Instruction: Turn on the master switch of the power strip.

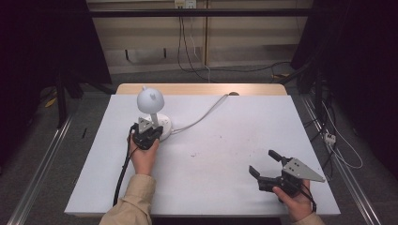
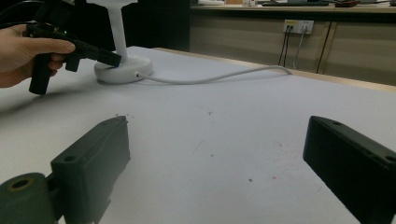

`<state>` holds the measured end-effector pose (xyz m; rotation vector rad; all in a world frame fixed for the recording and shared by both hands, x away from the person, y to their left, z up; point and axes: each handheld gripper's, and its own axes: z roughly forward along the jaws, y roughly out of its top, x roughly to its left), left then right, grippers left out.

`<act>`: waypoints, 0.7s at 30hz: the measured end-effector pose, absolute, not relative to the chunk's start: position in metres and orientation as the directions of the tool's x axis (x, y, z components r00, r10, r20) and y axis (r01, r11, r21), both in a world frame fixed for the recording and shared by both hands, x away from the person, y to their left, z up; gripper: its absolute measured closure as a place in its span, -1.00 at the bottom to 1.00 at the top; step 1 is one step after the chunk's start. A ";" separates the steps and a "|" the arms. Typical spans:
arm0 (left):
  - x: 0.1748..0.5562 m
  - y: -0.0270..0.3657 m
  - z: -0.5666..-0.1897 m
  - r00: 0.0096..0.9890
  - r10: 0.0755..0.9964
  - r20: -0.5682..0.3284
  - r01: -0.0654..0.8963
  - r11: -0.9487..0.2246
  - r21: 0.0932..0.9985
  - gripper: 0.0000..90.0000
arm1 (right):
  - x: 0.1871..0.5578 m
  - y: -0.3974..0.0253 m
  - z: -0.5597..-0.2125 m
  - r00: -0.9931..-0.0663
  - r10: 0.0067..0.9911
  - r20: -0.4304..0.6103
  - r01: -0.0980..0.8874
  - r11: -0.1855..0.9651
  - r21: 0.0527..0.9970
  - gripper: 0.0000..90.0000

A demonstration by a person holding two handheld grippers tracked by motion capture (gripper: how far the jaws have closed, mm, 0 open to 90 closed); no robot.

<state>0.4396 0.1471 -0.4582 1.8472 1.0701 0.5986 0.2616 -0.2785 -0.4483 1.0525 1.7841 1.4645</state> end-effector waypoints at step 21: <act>0.441 0.143 -0.458 0.489 0.872 -0.019 0.436 -0.226 0.871 1.00 | 0.261 -0.278 -0.448 -0.512 0.858 0.037 0.202 0.079 0.976 -0.85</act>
